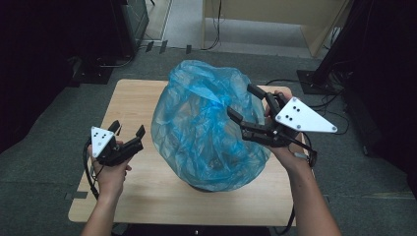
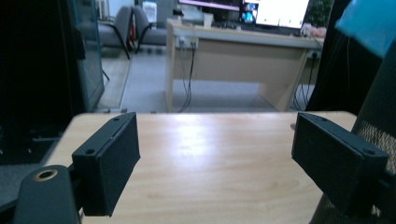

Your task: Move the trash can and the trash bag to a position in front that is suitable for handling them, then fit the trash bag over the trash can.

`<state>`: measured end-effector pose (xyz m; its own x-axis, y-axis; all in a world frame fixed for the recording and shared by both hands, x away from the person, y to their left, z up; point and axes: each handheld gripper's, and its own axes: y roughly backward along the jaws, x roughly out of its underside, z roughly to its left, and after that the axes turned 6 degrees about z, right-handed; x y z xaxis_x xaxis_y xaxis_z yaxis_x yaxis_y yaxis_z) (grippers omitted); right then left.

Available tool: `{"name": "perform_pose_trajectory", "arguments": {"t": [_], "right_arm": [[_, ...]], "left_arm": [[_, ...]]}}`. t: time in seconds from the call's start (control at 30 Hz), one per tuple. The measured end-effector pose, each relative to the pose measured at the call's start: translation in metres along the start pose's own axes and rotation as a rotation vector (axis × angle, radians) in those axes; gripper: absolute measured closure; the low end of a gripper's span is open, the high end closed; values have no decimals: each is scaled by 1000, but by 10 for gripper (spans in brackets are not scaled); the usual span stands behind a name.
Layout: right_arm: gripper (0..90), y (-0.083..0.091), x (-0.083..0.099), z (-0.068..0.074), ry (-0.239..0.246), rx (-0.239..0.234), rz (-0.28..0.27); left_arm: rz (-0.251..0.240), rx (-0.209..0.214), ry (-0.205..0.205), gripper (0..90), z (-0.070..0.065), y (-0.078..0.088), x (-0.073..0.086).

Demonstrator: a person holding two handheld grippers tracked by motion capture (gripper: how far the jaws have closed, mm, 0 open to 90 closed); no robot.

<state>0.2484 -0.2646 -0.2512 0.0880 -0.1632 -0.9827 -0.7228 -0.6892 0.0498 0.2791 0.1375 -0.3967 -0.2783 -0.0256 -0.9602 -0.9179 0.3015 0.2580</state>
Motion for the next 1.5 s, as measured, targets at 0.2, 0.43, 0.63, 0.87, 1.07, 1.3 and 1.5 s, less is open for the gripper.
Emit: {"name": "perform_pose_trajectory", "arguments": {"t": [0.2,0.43,0.63,0.87,1.07,1.3,1.5], "right_arm": [[270,6,-6,4,5,11,-5],[270,12,-9,0,-10,22,-21],[270,14,-11,0,-10,37,-33],[274,18,-8,-4,-23,77,-34],[277,21,-5,-8,-40,115,-36],[281,23,0,-12,-48,169,-25],[284,26,10,-16,-56,194,-17]], "left_arm": [[-39,1,-8,158,2,11,-16],[-72,40,-5,158,-6,26,-32],[-108,79,-2,159,-12,41,-50],[-152,145,-20,159,-28,50,-60],[-149,199,-5,159,-37,48,-64],[-138,283,-2,159,-47,45,-65],[-129,341,-26,160,-56,42,-63]]}}
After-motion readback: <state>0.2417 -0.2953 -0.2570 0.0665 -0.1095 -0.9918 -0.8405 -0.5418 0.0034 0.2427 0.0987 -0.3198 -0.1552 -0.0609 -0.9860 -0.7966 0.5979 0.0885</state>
